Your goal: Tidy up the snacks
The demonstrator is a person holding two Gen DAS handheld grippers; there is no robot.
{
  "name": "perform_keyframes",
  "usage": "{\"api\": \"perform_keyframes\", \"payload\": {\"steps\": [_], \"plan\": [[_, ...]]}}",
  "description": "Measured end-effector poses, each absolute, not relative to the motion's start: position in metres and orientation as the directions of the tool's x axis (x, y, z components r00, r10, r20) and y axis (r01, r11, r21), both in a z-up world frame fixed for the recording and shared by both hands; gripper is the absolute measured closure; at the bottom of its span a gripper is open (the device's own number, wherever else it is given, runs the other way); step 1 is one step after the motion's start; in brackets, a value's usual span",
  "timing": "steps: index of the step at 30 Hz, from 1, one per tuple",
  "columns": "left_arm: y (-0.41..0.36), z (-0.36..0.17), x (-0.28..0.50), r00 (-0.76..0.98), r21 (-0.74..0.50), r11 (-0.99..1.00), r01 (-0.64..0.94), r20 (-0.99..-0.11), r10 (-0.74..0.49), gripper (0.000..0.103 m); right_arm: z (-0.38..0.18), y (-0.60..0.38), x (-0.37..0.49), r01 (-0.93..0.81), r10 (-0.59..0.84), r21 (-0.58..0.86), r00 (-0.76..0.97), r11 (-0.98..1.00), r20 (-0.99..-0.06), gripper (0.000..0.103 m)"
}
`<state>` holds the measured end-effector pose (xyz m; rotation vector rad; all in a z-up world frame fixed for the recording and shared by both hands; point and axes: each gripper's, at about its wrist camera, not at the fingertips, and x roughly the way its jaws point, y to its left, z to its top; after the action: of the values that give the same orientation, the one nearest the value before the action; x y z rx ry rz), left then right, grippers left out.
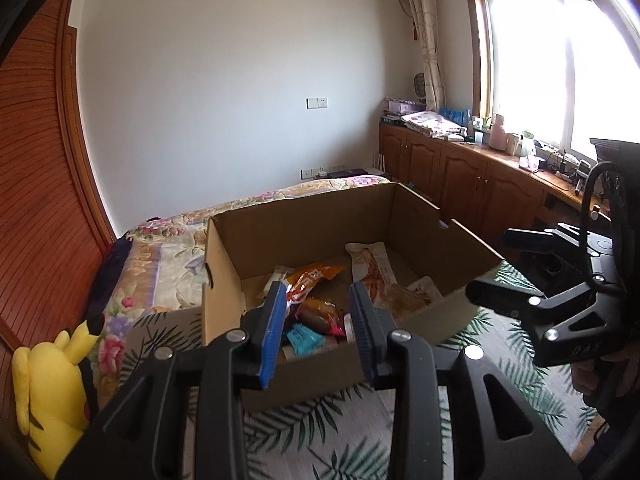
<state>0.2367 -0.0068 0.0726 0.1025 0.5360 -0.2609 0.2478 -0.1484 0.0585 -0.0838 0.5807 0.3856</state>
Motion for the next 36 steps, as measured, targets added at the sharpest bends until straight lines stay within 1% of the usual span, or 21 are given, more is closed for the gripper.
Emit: {"api": "perform_keyframes", "payload": {"steps": [5, 9, 11, 14, 15, 17, 19, 21, 24, 29, 36], "plan": [[-0.003, 0.079, 0.203, 0.836, 0.021, 0.964, 0.263, -0.505, -0.217, 0.065, 0.074, -0.157, 0.205, -0.368, 0.335, 0.039, 0.790, 0.929, -0.514, 0.007], [-0.002, 0.083, 0.179, 0.846, 0.023, 0.968, 0.249, -0.491, -0.206, 0.049, 0.083, -0.159, 0.174, -0.368, 0.340, 0.042, 0.803, 0.929, -0.489, 0.007], [-0.001, 0.084, 0.167, 0.852, 0.019, 0.971, 0.239, -0.483, -0.201, 0.048, 0.087, -0.160, 0.163, -0.368, 0.341, 0.041, 0.808, 0.929, -0.480, 0.007], [0.002, 0.085, 0.152, 0.861, 0.010, 0.974, 0.226, -0.469, -0.195, 0.038, 0.091, -0.161, 0.144, -0.365, 0.338, 0.034, 0.819, 0.931, -0.464, 0.007], [0.003, 0.086, 0.146, 0.870, 0.008, 0.976, 0.216, -0.456, -0.189, 0.032, 0.092, -0.160, 0.139, -0.364, 0.338, 0.034, 0.821, 0.931, -0.460, 0.007], [0.003, 0.087, 0.136, 0.882, 0.013, 0.980, 0.198, -0.440, -0.172, 0.030, 0.093, -0.160, 0.130, -0.360, 0.334, 0.032, 0.826, 0.933, -0.454, 0.007], [0.002, 0.086, 0.128, 0.889, 0.023, 0.984, 0.177, -0.432, -0.150, 0.021, 0.093, -0.160, 0.120, -0.353, 0.330, 0.032, 0.833, 0.935, -0.445, 0.006], [0.003, 0.085, 0.120, 0.893, 0.028, 0.986, 0.165, -0.428, -0.138, 0.017, 0.094, -0.160, 0.114, -0.350, 0.329, 0.035, 0.836, 0.936, -0.440, 0.004], [0.003, 0.084, 0.111, 0.891, 0.016, 0.987, 0.159, -0.432, -0.136, 0.007, 0.093, -0.161, 0.105, -0.343, 0.326, 0.042, 0.841, 0.938, -0.432, 0.001], [0.001, 0.084, 0.096, 0.890, -0.002, 0.988, 0.155, -0.434, -0.140, 0.002, 0.092, -0.161, 0.090, -0.335, 0.318, 0.036, 0.845, 0.941, -0.430, 0.000], [-0.004, 0.089, 0.079, 0.899, 0.009, 0.990, 0.139, -0.420, -0.122, 0.002, 0.096, -0.165, 0.072, -0.304, 0.287, 0.024, 0.868, 0.953, -0.405, 0.000]]}}
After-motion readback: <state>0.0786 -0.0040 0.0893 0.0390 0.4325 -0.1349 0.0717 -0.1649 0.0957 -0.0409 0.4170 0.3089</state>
